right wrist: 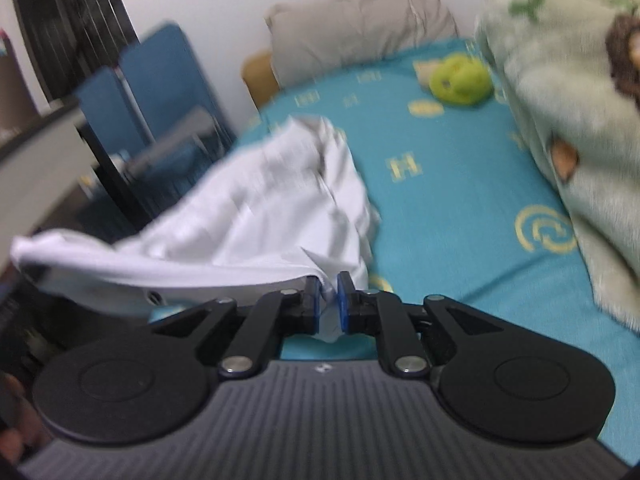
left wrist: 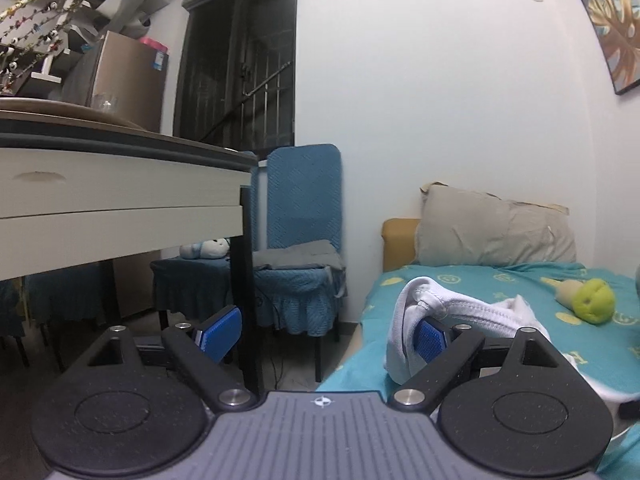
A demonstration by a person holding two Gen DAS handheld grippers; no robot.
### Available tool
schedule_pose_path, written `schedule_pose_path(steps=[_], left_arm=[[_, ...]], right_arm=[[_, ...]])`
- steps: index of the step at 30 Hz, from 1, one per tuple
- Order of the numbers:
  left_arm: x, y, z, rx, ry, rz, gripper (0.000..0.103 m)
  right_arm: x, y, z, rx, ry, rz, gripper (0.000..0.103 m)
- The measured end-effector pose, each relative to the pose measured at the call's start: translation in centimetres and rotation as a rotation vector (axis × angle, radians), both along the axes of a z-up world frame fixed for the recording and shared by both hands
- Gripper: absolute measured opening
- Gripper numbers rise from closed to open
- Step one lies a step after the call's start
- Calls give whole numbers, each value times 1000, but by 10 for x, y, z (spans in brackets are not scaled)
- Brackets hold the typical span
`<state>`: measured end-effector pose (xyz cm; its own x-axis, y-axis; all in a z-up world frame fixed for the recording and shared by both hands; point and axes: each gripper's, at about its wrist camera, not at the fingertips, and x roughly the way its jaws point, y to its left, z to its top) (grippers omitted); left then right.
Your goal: Fold clothes
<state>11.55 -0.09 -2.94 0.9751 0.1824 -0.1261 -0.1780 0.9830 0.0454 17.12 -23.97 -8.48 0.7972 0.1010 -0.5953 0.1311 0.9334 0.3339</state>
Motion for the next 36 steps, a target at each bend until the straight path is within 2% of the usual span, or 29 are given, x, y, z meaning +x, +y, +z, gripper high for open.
schedule_pose_path(steps=[2,4,6,9,12,15,17,20,26,29,36], left_arm=[[0,0,1,-4,4,-2,91],[0,-1,2,-8,7,-4,91],[4,2,2,-17,14,1,91],[7,6,3,-28,31,13,91],[12,9,2,-29,43,25,91],[14,8,0,-14,43,23,91],[13,5,3,-7,15,14,91],[13,4,18,-31,-34,18,91],[3,4,86,-77,-186,20,91],[-4,7,136,-128,-254,19,91],[-61,12,279,-148,-430,-32,92]], right_arm=[[5,6,-10,-24,45,32,25],[9,11,-18,-47,68,56,49],[12,16,-23,-83,81,75,57],[15,22,-30,-141,86,87,57],[14,17,-30,-194,55,17,57],[3,3,-13,-213,-55,-131,57],[-5,-5,3,-205,-139,-207,57],[-17,-9,35,-192,-249,-271,57],[-38,-10,131,-246,-478,-299,57],[-51,-12,189,-243,-574,-285,57],[-115,-21,334,-193,-759,-259,57]])
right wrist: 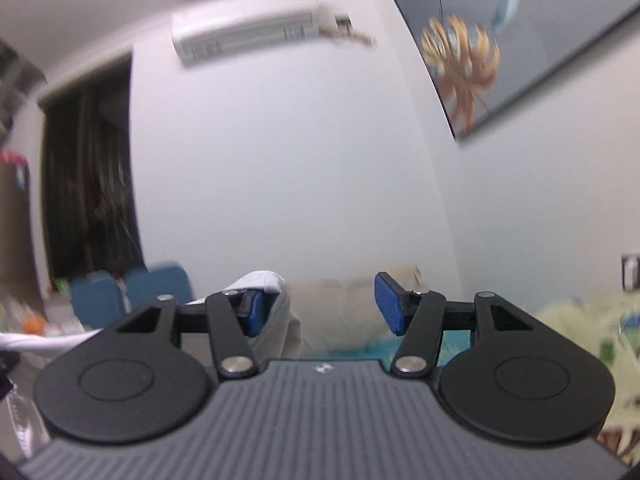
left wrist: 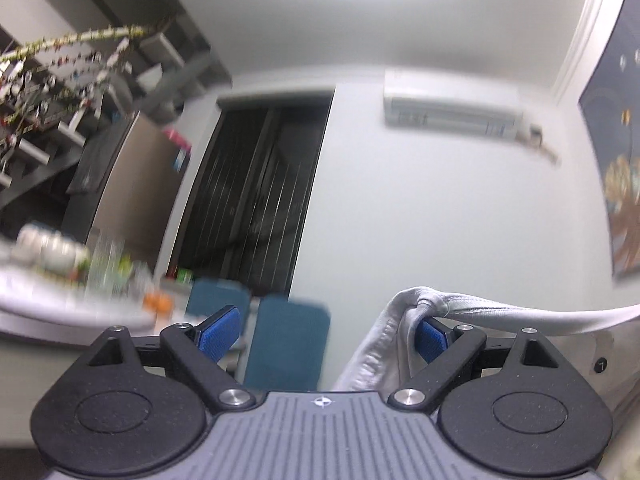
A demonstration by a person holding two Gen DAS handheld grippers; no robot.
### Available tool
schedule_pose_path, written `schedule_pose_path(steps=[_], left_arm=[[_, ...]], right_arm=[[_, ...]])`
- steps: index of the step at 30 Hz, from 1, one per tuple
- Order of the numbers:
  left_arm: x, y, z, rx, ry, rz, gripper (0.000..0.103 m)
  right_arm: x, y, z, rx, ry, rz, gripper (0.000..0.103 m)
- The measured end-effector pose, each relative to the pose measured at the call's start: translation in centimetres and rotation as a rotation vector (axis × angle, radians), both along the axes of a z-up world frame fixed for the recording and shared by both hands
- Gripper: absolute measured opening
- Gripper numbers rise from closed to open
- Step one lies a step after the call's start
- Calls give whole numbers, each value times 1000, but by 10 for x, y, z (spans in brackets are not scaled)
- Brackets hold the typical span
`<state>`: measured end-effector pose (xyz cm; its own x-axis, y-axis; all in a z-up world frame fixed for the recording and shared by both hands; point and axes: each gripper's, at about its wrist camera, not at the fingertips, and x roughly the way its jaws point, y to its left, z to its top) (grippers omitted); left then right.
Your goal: Fold clothes
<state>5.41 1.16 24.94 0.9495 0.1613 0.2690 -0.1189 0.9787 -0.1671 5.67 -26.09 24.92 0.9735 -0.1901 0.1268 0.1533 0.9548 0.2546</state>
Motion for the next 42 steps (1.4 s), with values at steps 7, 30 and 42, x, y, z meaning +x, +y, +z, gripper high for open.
schedule_pose_path(steps=[7,30,42], left_arm=[[-92,19,153,-53,-66,-51,93],[52,14,110,3,222,-96,96],[350,-30,-95,68,479,-105,98]], right_arm=[[-96,3,130,-27,-80,85,59],[8,0,72,-40,155,97,59],[294,-58,-125,13,402,45,59]])
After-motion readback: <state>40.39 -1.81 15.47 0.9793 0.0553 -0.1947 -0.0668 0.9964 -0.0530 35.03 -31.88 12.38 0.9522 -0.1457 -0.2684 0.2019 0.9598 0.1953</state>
